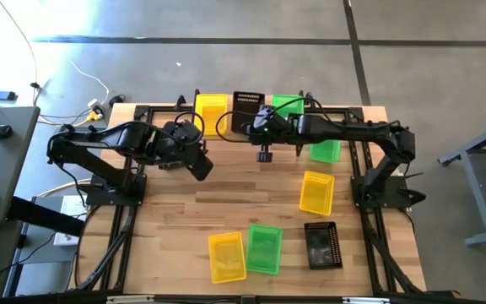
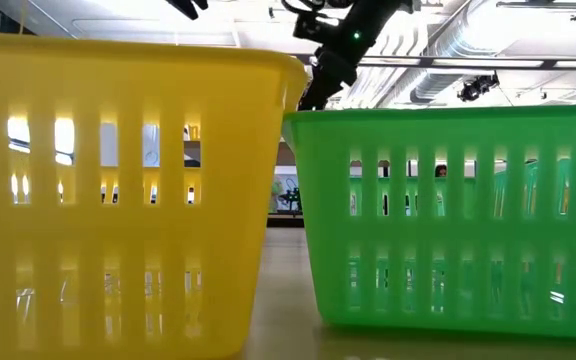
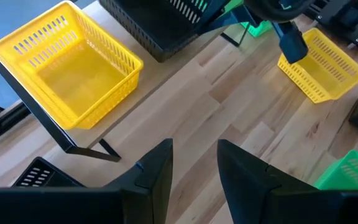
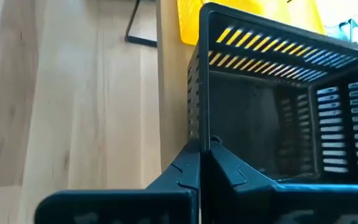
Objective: Stack baskets on shelf by color
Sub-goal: Put the bottom left black bin on the shelf, then stack the top green bin on the green bin on the shelf
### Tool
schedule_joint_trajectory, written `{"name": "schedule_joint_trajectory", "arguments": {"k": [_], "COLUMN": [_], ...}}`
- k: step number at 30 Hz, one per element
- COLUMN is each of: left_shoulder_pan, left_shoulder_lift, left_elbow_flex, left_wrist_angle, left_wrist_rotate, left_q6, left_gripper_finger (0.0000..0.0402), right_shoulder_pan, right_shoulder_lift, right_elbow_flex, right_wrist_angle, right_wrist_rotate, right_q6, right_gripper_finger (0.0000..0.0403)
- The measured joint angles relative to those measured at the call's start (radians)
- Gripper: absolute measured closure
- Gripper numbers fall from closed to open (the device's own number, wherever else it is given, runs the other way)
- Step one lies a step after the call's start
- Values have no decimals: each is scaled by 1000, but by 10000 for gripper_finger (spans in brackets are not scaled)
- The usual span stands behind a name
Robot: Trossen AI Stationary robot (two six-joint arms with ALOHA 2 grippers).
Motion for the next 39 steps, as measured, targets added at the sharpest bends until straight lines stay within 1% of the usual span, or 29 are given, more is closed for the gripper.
{"name": "schedule_joint_trajectory", "arguments": {"k": [3,7,10,16,19,25,28,34,39], "left_shoulder_pan": [0,0,0,0,0,0,0,0,0], "left_shoulder_lift": [0,0,0,0,0,0,0,0,0], "left_elbow_flex": [0,0,0,0,0,0,0,0,0], "left_wrist_angle": [0,0,0,0,0,0,0,0,1], "left_wrist_rotate": [0,2,6,37,37,38,37,37,37], "left_q6": [0,0,1,16,15,1,0,-7,-7], "left_gripper_finger": [284,284,284,284,284,284,284,284,284], "right_shoulder_pan": [-13,-25,-35,-41,-41,-41,-41,-41,-35], "right_shoulder_lift": [0,0,0,7,7,7,7,7,4], "right_elbow_flex": [0,0,0,0,0,0,0,1,36], "right_wrist_angle": [-2,-4,-14,-19,-19,-18,-16,-5,-33], "right_wrist_rotate": [-50,-60,-98,-103,-85,-83,-64,-55,-54], "right_q6": [0,0,0,2,2,3,3,-2,-9], "right_gripper_finger": [403,403,403,403,403,402,388,336,319]}}
